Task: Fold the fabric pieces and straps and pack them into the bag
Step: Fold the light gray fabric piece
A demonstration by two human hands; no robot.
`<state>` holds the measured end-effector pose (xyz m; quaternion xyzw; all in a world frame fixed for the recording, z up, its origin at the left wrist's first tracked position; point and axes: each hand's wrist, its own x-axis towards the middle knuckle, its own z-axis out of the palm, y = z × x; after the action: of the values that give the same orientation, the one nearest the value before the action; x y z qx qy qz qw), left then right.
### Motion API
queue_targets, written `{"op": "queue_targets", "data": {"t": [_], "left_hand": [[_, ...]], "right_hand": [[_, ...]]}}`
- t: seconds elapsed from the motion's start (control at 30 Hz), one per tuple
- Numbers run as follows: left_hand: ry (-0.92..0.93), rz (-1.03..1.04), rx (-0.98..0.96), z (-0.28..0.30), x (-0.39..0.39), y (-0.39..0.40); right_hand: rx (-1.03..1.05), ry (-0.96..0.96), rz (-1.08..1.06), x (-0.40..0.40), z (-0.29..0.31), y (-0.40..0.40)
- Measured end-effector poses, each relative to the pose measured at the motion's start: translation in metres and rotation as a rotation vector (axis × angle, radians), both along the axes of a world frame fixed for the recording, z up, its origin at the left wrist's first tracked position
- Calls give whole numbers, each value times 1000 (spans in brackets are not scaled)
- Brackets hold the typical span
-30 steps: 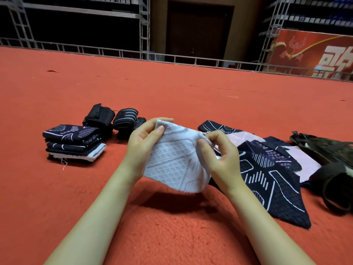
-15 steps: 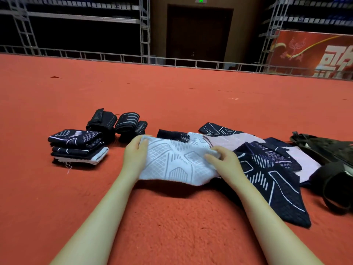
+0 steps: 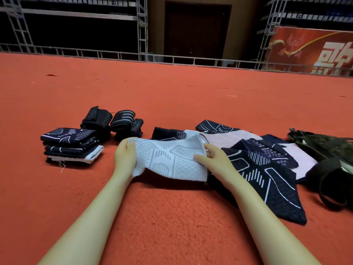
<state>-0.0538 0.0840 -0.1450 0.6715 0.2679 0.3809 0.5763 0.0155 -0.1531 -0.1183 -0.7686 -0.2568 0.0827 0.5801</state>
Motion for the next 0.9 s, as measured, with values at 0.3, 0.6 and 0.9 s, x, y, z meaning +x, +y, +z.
{"op": "queue_targets", "data": {"t": [0.3,0.6,0.9], "left_hand": [[304,-123,285,-5,5,-14],[196,-336,664,-4,3,-52],[-52,-534,-240,16,1,-60]], "right_hand": [[231,87,-328,8,9,-3],[284,140,-84,-11,15,13],[-85,-200,-95,-4,-21,28]]}}
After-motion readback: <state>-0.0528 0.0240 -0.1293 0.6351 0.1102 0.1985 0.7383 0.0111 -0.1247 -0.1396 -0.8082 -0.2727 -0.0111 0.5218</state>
